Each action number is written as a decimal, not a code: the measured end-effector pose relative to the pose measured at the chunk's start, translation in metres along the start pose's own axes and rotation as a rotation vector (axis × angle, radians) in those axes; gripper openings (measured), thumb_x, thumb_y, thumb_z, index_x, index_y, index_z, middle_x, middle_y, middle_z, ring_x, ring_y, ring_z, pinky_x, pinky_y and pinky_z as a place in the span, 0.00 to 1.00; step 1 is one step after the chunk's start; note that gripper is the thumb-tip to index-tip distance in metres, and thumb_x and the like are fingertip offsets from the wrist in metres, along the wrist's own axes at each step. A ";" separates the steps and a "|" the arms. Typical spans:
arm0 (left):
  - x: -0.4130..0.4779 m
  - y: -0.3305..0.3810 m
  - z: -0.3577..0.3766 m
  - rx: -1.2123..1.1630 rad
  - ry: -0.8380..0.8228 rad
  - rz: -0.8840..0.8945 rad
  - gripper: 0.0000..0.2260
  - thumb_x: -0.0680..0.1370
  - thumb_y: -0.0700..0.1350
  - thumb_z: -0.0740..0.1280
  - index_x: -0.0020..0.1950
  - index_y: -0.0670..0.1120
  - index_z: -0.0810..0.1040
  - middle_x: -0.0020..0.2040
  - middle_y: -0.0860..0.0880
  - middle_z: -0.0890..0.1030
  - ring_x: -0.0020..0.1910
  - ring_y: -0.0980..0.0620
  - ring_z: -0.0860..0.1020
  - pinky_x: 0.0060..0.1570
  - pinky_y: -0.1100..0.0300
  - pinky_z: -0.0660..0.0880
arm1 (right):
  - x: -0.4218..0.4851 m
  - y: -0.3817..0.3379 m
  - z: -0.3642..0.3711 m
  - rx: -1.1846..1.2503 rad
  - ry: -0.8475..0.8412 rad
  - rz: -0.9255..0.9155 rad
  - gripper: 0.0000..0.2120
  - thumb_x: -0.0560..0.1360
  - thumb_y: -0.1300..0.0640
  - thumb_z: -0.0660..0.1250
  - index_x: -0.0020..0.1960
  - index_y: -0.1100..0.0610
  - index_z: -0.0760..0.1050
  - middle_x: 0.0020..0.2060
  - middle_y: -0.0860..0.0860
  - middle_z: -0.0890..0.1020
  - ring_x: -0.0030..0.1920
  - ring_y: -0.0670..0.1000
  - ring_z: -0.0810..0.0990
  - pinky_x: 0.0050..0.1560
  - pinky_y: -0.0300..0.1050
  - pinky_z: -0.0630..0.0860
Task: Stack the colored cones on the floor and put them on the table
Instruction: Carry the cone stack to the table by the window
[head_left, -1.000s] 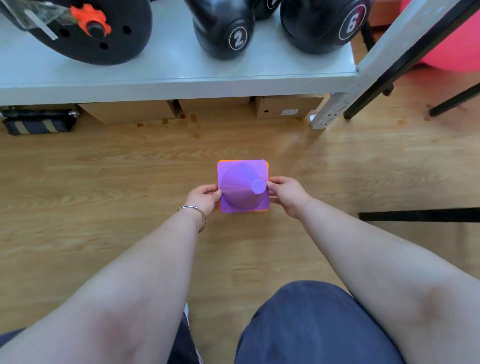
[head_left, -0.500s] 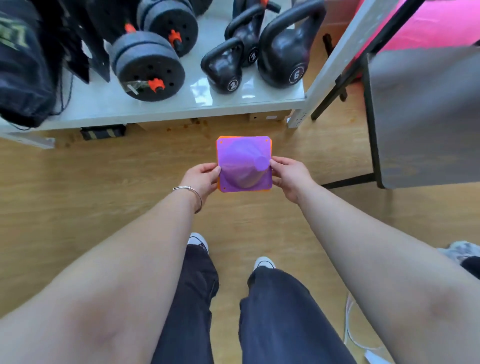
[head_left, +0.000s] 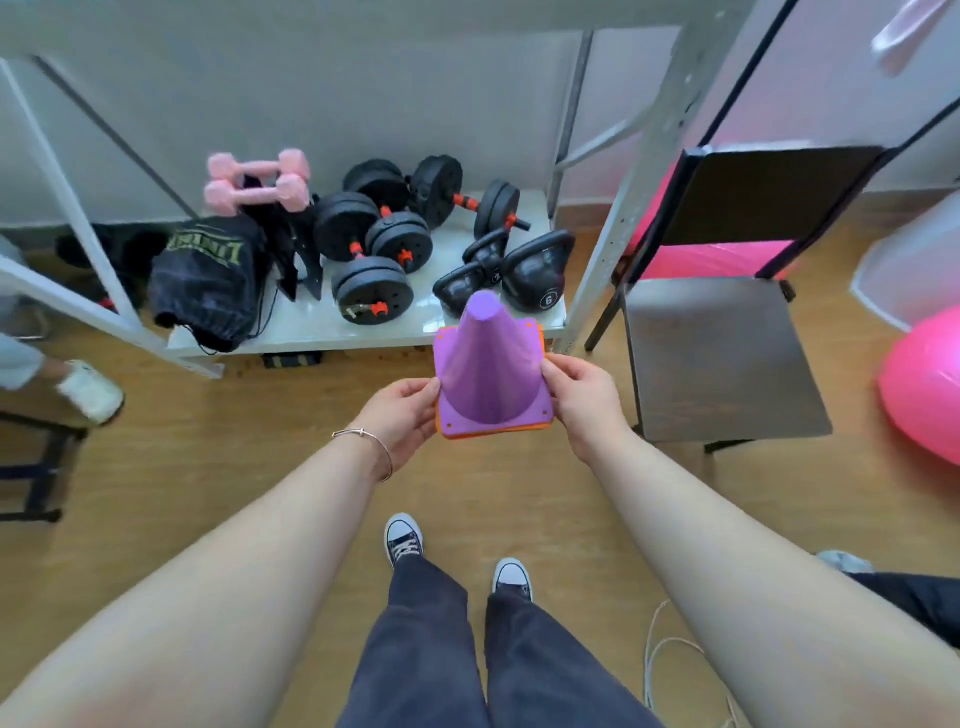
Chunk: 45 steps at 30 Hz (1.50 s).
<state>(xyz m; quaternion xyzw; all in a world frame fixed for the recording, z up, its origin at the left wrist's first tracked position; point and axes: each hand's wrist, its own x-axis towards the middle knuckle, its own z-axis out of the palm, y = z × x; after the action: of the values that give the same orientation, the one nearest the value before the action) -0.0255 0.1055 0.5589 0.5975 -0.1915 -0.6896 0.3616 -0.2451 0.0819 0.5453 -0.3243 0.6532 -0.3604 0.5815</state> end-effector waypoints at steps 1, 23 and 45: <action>-0.014 0.013 0.005 -0.003 -0.012 0.018 0.05 0.80 0.43 0.63 0.51 0.42 0.77 0.42 0.47 0.85 0.39 0.54 0.84 0.46 0.61 0.80 | -0.010 -0.015 -0.002 0.004 -0.007 -0.021 0.17 0.71 0.49 0.69 0.56 0.55 0.83 0.49 0.52 0.87 0.51 0.52 0.85 0.56 0.58 0.81; -0.148 0.225 -0.010 0.238 -0.026 0.470 0.16 0.80 0.35 0.58 0.56 0.52 0.80 0.35 0.52 0.84 0.26 0.58 0.77 0.26 0.66 0.74 | -0.104 -0.227 0.078 0.120 -0.102 -0.350 0.12 0.79 0.60 0.65 0.60 0.55 0.82 0.48 0.50 0.87 0.48 0.52 0.86 0.50 0.48 0.82; -0.116 0.323 -0.075 0.205 -0.046 0.539 0.16 0.81 0.38 0.56 0.61 0.50 0.79 0.48 0.49 0.83 0.38 0.55 0.79 0.50 0.56 0.75 | -0.107 -0.308 0.175 -0.061 0.056 -0.548 0.25 0.78 0.64 0.60 0.74 0.54 0.63 0.66 0.54 0.76 0.58 0.51 0.80 0.52 0.48 0.81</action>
<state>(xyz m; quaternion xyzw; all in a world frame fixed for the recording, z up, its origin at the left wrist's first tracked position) 0.1366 -0.0126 0.8477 0.5425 -0.4204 -0.5591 0.4652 -0.0577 -0.0075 0.8518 -0.4961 0.5674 -0.4934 0.4343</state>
